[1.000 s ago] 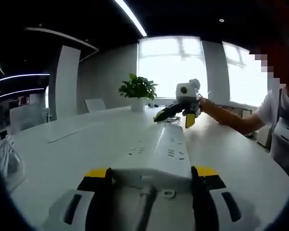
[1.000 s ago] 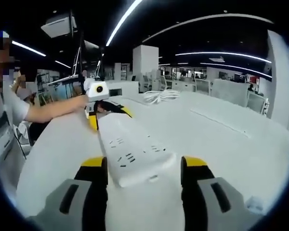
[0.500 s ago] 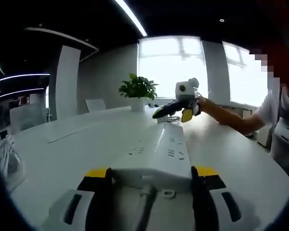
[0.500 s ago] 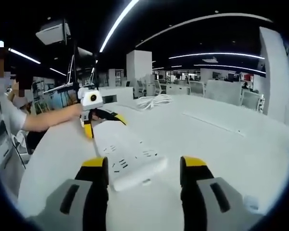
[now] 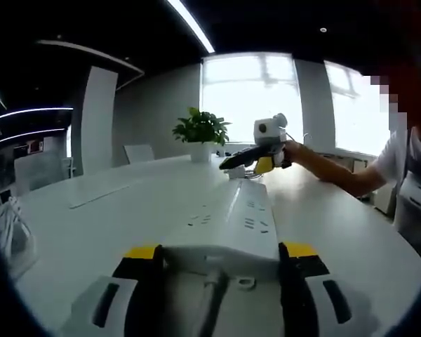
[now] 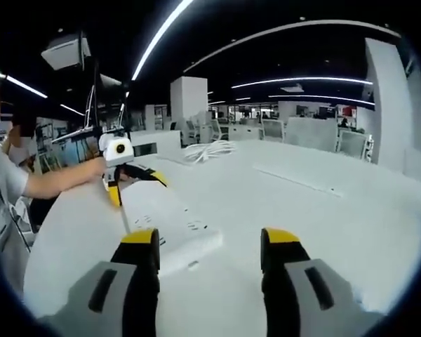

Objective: Straighten the power strip on the desk, plug the charger into it

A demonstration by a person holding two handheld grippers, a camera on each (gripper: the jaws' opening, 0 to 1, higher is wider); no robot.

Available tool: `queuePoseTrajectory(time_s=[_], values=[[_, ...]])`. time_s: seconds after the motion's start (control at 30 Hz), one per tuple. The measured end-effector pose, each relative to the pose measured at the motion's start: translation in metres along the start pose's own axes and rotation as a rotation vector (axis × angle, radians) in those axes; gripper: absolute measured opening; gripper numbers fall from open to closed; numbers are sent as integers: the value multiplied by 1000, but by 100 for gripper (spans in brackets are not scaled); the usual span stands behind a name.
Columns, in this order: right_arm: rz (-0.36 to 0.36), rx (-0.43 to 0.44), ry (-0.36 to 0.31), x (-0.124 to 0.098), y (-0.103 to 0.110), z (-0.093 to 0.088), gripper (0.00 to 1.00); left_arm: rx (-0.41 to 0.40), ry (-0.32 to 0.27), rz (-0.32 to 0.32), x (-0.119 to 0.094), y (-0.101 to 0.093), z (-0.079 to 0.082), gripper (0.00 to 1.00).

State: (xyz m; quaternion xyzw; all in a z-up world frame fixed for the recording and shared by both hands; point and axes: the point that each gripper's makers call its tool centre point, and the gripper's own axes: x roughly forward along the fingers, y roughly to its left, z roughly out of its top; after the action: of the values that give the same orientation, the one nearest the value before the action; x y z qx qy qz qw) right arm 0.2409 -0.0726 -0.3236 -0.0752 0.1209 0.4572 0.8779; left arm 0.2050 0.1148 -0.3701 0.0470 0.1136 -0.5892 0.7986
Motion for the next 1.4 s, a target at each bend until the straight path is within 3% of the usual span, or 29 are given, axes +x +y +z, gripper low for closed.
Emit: queuePoseTrajectory(time_s=[0.47,0.8,1.13,1.4], values=[[-107,47,-66,-22,-28,12,55,-1,0,0,-1,2,0,68],[-229,121,-132,-38,-57,20,53,-1,0,0,0,3,1,68],[-305,110,-117,-46,-74,16,52,-1,0,1,0,1,0,68],[-345,120,-144,-58,-84,20,50,-1,1,2,-1,6,1,68]])
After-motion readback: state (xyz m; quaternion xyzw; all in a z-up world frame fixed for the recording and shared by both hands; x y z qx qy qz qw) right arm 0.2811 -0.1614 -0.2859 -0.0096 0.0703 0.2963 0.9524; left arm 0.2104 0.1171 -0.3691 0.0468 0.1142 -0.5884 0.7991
